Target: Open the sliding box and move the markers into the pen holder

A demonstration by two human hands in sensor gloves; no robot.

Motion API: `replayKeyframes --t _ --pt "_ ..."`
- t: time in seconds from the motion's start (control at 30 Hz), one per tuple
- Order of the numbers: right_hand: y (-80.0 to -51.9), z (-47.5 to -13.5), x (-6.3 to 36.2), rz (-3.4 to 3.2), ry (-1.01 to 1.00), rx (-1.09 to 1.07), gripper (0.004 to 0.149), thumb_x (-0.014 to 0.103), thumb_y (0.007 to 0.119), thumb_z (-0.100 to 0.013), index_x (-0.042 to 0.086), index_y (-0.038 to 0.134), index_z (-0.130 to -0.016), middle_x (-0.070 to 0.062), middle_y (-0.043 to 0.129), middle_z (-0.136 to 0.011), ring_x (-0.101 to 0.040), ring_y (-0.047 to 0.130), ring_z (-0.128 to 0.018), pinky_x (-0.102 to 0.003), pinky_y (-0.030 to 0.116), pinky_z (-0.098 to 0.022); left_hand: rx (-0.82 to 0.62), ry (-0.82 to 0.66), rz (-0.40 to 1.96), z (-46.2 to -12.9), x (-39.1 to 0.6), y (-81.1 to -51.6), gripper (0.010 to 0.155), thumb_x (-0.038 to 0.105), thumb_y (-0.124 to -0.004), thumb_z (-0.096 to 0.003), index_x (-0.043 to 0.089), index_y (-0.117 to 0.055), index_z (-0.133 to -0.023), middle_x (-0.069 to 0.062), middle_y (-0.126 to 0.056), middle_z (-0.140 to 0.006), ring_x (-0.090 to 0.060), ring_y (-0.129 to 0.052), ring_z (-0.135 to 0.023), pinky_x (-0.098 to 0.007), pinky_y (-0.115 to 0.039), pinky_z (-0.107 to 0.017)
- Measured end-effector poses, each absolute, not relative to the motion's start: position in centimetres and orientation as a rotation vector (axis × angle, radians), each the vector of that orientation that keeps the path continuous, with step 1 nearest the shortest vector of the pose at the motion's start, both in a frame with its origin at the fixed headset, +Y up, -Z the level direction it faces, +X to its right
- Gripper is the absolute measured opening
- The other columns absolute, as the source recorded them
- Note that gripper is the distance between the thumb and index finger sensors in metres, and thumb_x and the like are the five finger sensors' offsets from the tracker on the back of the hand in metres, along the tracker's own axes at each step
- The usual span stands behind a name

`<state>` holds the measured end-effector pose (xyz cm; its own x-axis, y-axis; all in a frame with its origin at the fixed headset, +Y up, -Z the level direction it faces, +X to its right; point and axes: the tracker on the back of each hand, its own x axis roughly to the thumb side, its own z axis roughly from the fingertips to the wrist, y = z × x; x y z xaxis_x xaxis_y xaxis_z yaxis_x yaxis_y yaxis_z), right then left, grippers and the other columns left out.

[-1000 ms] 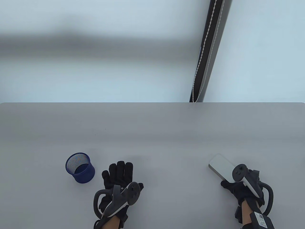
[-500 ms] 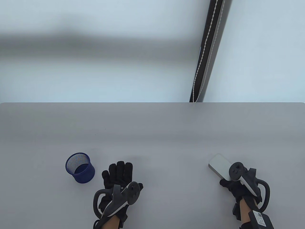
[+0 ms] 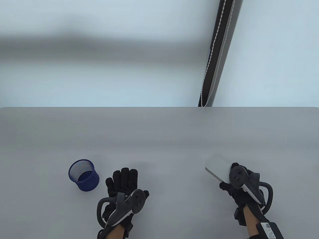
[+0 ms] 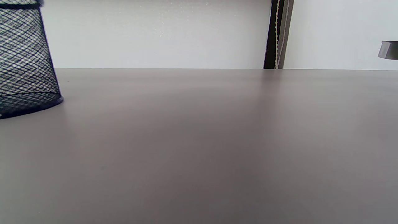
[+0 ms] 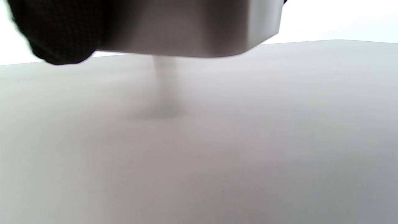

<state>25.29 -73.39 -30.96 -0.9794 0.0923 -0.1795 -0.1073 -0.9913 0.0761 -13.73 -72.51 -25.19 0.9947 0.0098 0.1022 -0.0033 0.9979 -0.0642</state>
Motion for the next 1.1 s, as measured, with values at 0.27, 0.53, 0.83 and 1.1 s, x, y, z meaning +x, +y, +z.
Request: replayKeyframes --t 0.27,0.53,0.83,1.1 --pt "-72.7 -30.0 19.8 3.052 0.132 -0.013 0.065 0.056 0.074 -0.044 0.023 0.050 -0.094 -0.002 0.052 -0.100 -0.029 0.056 -0.095 -0.044 0.050 -0.073 -0.052 -0.097 0.024 -25.2 -13.9 -72.5 0.089 0.070 -0.044 -0.0532 0.016 -0.018 -0.120 -0.022 -0.025 -0.127 -0.052 -0.032 -0.112 -0.067 -0.034 -0.077" --pt "-73.6 -28.5 15.2 3.096 0.157 0.208 0.065 0.056 0.074 -0.044 0.023 0.050 -0.094 -0.002 0.052 -0.100 -0.029 0.056 -0.096 -0.044 0.050 -0.073 -0.055 -0.105 0.020 -25.2 -13.9 -72.5 0.089 0.069 -0.044 -0.0533 0.016 -0.019 -0.120 -0.022 -0.024 -0.126 -0.052 -0.031 -0.111 -0.068 -0.033 -0.077" --pt "-76.0 -27.4 11.5 3.049 0.248 0.441 0.064 0.056 0.074 -0.043 0.024 0.050 -0.093 0.000 0.052 -0.100 -0.028 0.055 -0.096 -0.043 0.049 -0.074 -0.073 -0.087 0.028 -25.3 -14.4 -72.7 0.089 0.069 -0.044 -0.0532 0.017 -0.019 -0.120 -0.022 -0.024 -0.126 -0.052 -0.031 -0.111 -0.068 -0.033 -0.077" --pt "-77.2 -26.9 10.1 2.977 0.312 0.578 0.064 0.055 0.074 -0.042 0.026 0.049 -0.093 0.001 0.050 -0.100 -0.026 0.053 -0.097 -0.042 0.048 -0.075 -0.101 -0.088 0.014 -25.4 -14.3 -73.0 0.089 0.069 -0.045 -0.0531 0.017 -0.020 -0.120 -0.022 -0.024 -0.126 -0.052 -0.031 -0.111 -0.068 -0.033 -0.077"
